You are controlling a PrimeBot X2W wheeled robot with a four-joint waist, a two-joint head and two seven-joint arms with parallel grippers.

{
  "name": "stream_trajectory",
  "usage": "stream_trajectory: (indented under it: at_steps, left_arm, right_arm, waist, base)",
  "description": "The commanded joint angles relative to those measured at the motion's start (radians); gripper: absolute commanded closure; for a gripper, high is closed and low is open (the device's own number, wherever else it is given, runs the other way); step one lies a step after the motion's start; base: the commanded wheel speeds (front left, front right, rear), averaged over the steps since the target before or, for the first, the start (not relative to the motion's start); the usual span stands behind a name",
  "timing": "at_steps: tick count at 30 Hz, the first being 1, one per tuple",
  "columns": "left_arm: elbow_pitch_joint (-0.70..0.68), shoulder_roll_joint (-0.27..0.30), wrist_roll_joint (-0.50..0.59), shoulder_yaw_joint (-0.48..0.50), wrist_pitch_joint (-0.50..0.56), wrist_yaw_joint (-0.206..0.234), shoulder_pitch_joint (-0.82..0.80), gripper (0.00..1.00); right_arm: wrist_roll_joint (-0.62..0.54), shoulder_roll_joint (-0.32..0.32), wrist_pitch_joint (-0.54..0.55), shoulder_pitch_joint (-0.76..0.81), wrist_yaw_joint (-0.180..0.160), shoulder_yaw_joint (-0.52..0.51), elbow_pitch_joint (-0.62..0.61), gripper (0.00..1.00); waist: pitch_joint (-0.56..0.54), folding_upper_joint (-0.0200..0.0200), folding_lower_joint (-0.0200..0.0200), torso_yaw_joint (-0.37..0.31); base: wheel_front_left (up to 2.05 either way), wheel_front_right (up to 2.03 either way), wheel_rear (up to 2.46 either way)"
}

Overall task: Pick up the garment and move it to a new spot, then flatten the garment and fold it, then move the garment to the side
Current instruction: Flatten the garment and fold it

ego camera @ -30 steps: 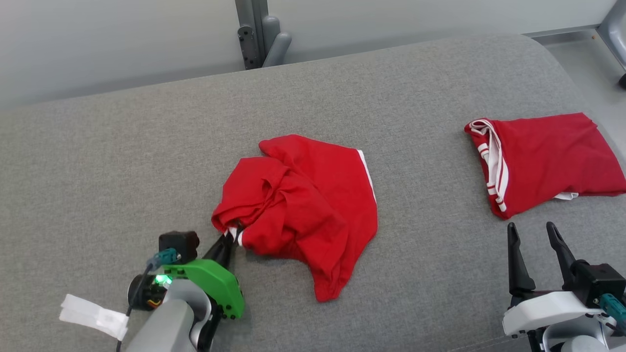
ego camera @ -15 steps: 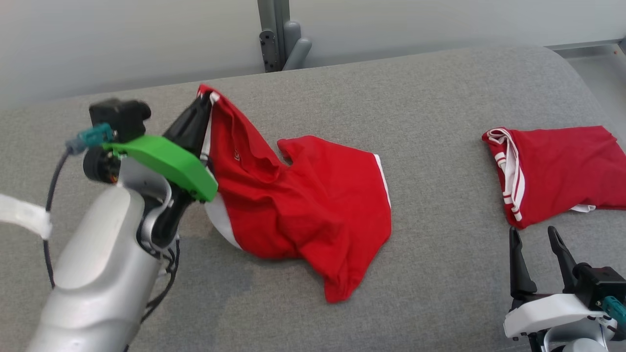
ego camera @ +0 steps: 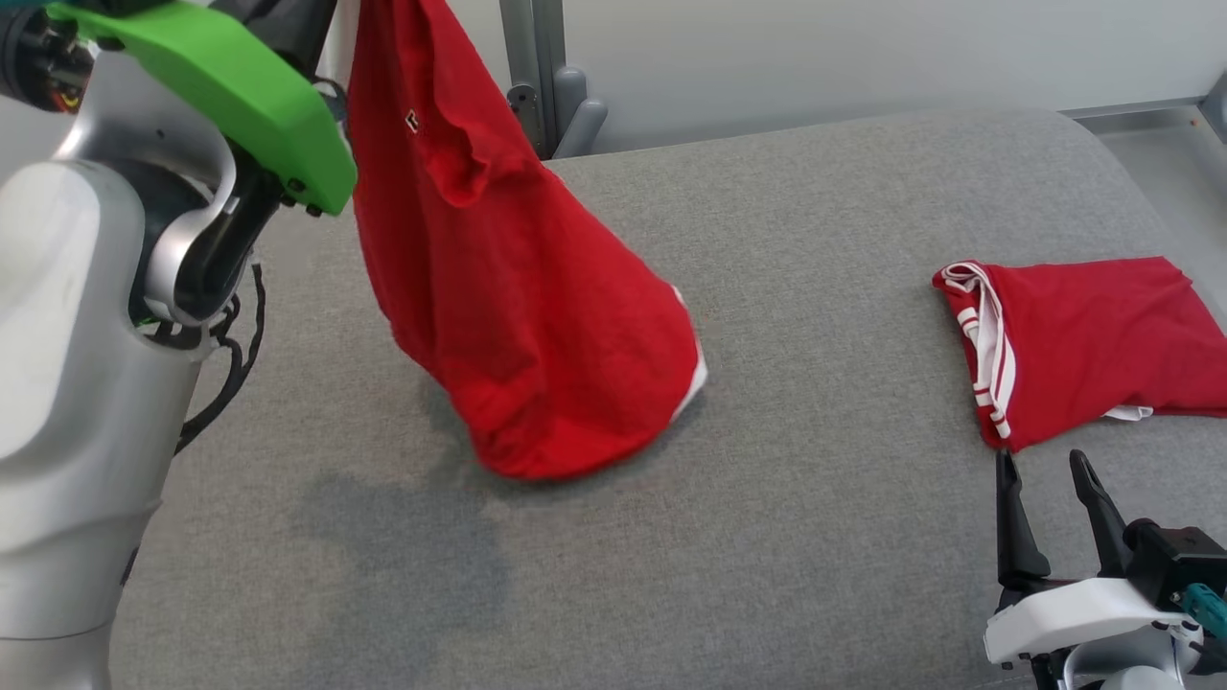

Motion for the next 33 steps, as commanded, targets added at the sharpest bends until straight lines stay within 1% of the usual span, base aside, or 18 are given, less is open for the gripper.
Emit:
stream_trajectory:
  at_steps: [1,4,6,12,14,17,20,24,27,29,31,33]
  left_arm:
    - [-0.013,-0.008,0.011,-0.004,0.010,0.008,-0.027,1.00]
    - [-0.035,-0.042,0.016,-0.034,0.025,0.014,-0.041,1.00]
    - [-0.050,-0.077,0.023,-0.062,0.023,0.024,-0.023,1.00]
    - [-0.047,-0.212,0.032,-0.211,-0.001,0.055,0.135,1.00]
    - [-0.030,-0.251,0.034,-0.271,-0.011,0.053,0.204,1.00]
    - [0.008,-0.287,0.049,-0.359,-0.041,0.035,0.277,1.00]
    - [0.063,-0.311,0.046,-0.420,-0.069,0.021,0.324,1.00]
    - [0.156,-0.331,0.044,-0.466,-0.120,0.013,0.334,1.00]
    - [0.223,-0.336,0.053,-0.490,-0.174,0.018,0.309,1.00]
    - [0.241,-0.337,0.056,-0.500,-0.195,0.020,0.299,1.00]
    - [0.255,-0.339,0.035,-0.526,-0.232,0.024,0.286,1.00]
    - [0.262,-0.337,0.005,-0.546,-0.271,0.039,0.273,1.00]
  right_arm:
    - [0.004,-0.003,0.000,0.000,-0.001,-0.001,0.003,0.00]
    - [0.008,-0.003,0.000,-0.006,-0.001,-0.001,0.004,0.00]
    - [0.010,-0.003,0.000,-0.016,-0.001,0.000,0.004,0.00]
    - [0.021,-0.003,0.000,-0.034,-0.001,0.014,-0.002,0.00]
    - [0.025,-0.003,0.000,-0.048,-0.001,0.026,-0.005,0.00]
    - [0.030,-0.003,0.000,-0.064,-0.001,0.040,-0.007,0.00]
    - [0.040,-0.003,0.000,-0.085,-0.001,0.051,-0.007,0.00]
    - [0.052,-0.003,0.000,-0.112,-0.001,0.076,-0.007,0.00]
    - [0.063,-0.003,0.000,-0.133,-0.001,0.094,-0.002,0.00]
    - [0.066,-0.003,0.000,-0.136,-0.001,0.098,-0.001,0.00]
    - [0.071,-0.003,0.000,-0.145,-0.001,0.104,0.002,0.00]
    - [0.076,-0.003,0.000,-0.151,-0.001,0.111,0.006,0.00]
  waist:
    - [0.001,0.0000,0.0000,-0.005]
    - [0.008,0.0000,0.0000,-0.014]
    - [0.015,0.0000,0.0000,-0.019]
    - [0.054,0.0000,0.0000,-0.051]
    - [0.076,0.0000,0.0000,-0.069]
    - [0.110,0.0000,0.0000,-0.100]
    - [0.144,0.0000,0.0000,-0.130]
    - [0.187,0.0000,0.0000,-0.175]
    - [0.209,0.0000,0.0000,-0.206]
    - [0.213,0.0000,0.0000,-0.213]
    - [0.221,0.0000,0.0000,-0.226]
    - [0.226,0.0000,0.0000,-0.236]
  base:
    - [0.00,0.00,0.00]
    - [0.00,0.00,0.00]
    - [0.00,0.00,0.00]
    - [0.00,0.00,0.00]
    - [0.00,0.00,0.00]
    - [0.00,0.00,0.00]
    - [0.00,0.00,0.00]
    - [0.00,0.00,0.00]
    - [0.00,0.00,0.00]
    - [0.00,0.00,0.00]
    - [0.00,0.00,0.00]
    - [0.00,0.00,0.00]
